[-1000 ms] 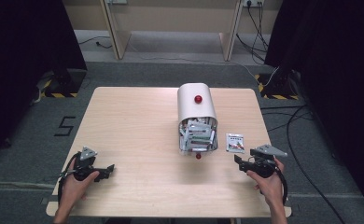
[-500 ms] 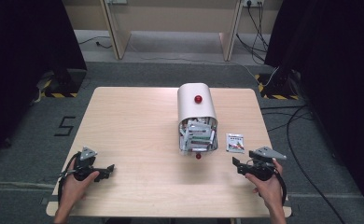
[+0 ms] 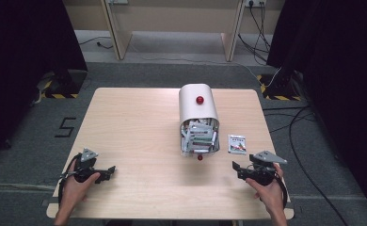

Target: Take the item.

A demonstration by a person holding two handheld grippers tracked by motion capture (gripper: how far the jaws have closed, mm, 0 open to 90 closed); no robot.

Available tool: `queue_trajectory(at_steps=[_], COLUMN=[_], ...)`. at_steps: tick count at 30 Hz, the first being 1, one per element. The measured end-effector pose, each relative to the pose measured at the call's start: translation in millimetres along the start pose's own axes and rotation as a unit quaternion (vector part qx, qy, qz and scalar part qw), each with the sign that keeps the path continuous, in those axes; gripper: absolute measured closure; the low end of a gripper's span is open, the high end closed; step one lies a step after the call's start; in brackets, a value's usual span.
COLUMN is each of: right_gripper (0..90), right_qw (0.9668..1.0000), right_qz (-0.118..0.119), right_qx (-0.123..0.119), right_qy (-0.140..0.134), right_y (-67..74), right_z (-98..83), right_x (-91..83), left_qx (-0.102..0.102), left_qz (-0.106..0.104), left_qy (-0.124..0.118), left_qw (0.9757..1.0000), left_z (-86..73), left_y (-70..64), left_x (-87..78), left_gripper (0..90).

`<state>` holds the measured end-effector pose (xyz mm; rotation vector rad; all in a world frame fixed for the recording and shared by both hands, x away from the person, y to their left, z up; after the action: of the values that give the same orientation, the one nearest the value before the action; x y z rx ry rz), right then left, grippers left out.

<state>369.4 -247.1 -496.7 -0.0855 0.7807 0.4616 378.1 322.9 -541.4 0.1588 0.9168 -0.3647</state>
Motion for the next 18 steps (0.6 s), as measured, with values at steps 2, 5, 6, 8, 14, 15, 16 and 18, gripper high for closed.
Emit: queue_trajectory(at_steps=[2,5,6,8,14,15,16,18], right_gripper=[19.9,20.0,20.1,20.1,20.3,20.3,20.3,20.4], right_qw=[1.0,1.0,1.0,1.0,0.9999,0.9999,0.9999,0.9999], right_qz=[0.001,0.001,0.001,0.002,0.002,0.002,0.003,0.003], right_qx=[-0.001,-0.005,-0.008,-0.009,-0.015,-0.015,-0.015,-0.015], right_qy=[0.001,0.0,0.001,0.003,0.002,0.002,0.003,0.003], right_y=[2.4,3.4,4.8,6.4,10.4,10.4,11.0,12.2], right_z=[-1.3,-2.5,-4.0,-5.8,-11.2,-11.2,-12.3,-14.6], right_x=[-0.4,-0.4,-0.6,-0.7,-3.5,-3.5,-4.1,-5.2], left_qx=[0.0,0.0,0.0,0.0,0.0,0.0,0.0,0.0], left_qz=[0.0,0.0,0.0,0.0,0.0,0.0,0.0,0.0], left_qy=[0.0,0.0,0.0,0.0,0.0,0.0,0.0,0.0], left_qw=[1.0,1.0,1.0,1.0,1.0,1.0,1.0,1.0], left_z=[0.0,0.0,0.0,0.0,0.0,0.0,0.0,0.0], left_y=[0.0,0.0,0.0,0.0,0.0,0.0,0.0,0.0], left_x=[0.0,0.0,0.0,0.0,0.0,0.0,0.0,0.0], left_gripper=[0.0,0.0,0.0,0.0,0.0,0.0,0.0,0.0])
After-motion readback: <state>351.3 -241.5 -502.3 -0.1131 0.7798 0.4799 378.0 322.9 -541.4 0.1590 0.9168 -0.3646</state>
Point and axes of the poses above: each handheld gripper's, and its own axes: x roughly forward along the jaws, z roughly out of its top, y roughly to its left, the point moved 2 cm from there along x, roughly forward along the jaws, and after that the axes turned 10 degrees about y, right-handed, at the moved point
